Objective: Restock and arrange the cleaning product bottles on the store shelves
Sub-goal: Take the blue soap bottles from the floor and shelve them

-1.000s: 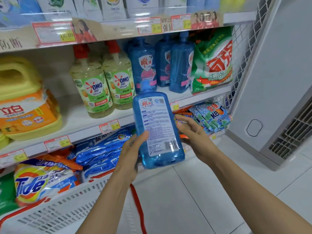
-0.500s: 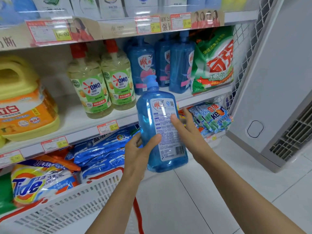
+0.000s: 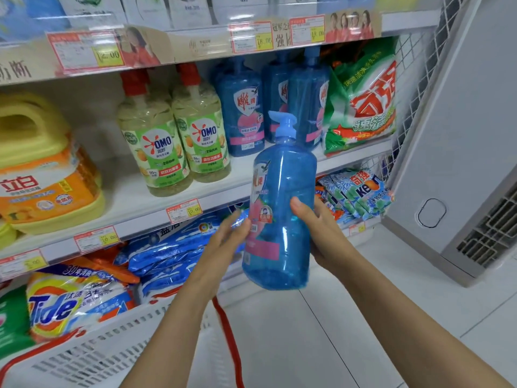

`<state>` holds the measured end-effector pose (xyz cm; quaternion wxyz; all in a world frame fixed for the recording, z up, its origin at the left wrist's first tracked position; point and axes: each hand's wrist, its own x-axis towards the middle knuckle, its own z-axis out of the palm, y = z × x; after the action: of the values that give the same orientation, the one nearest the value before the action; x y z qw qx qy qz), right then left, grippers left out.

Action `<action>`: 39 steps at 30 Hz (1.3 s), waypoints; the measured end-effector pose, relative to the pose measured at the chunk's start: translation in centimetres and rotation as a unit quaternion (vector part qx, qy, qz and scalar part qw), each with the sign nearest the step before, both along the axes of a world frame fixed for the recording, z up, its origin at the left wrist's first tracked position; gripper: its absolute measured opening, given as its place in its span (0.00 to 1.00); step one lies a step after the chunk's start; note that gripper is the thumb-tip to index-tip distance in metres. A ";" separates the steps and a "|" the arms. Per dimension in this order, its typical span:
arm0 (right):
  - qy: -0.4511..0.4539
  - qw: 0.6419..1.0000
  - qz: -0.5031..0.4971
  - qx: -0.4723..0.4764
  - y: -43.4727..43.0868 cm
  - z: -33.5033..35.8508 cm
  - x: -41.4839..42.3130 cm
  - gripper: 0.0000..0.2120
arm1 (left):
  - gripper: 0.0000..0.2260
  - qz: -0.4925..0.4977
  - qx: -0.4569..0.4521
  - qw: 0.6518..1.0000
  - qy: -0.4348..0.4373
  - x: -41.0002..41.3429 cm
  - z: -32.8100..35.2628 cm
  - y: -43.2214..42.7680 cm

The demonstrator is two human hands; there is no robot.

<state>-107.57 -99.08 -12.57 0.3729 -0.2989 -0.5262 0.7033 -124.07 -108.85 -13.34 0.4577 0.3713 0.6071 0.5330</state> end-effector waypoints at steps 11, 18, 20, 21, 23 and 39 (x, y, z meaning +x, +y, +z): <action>-0.189 0.979 0.067 0.047 0.7 -0.1 2.3 0.39 | 0.24 0.030 -0.072 0.997 -0.018 1.9 -0.8 -0.3; -0.142 0.988 0.028 0.046 1.4 -2.2 2.7 0.47 | 0.36 -0.005 -0.085 0.996 -0.018 1.6 -2.5 0.4; -0.133 0.989 0.051 0.042 1.3 -2.3 2.9 0.44 | 0.41 -0.013 -0.072 0.996 -0.052 1.3 -2.8 0.9; -0.136 0.987 0.069 0.040 1.3 -2.6 2.9 0.42 | 0.41 -0.013 -0.061 0.996 -0.059 1.2 -2.8 1.2; -0.150 0.983 0.103 0.022 1.8 -3.1 3.1 0.39 | 0.37 0.006 -0.047 0.997 -0.054 1.1 -2.9 1.5; -0.434 0.887 0.114 0.112 7.3 0.2 1.3 0.08 | 0.40 0.001 -0.024 0.982 0.186 3.2 -11.8 2.7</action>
<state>-106.25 -91.73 -12.34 0.0557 -0.4684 -0.7413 0.4775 -120.90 -106.14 -25.17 0.3450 0.4525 0.6943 0.4407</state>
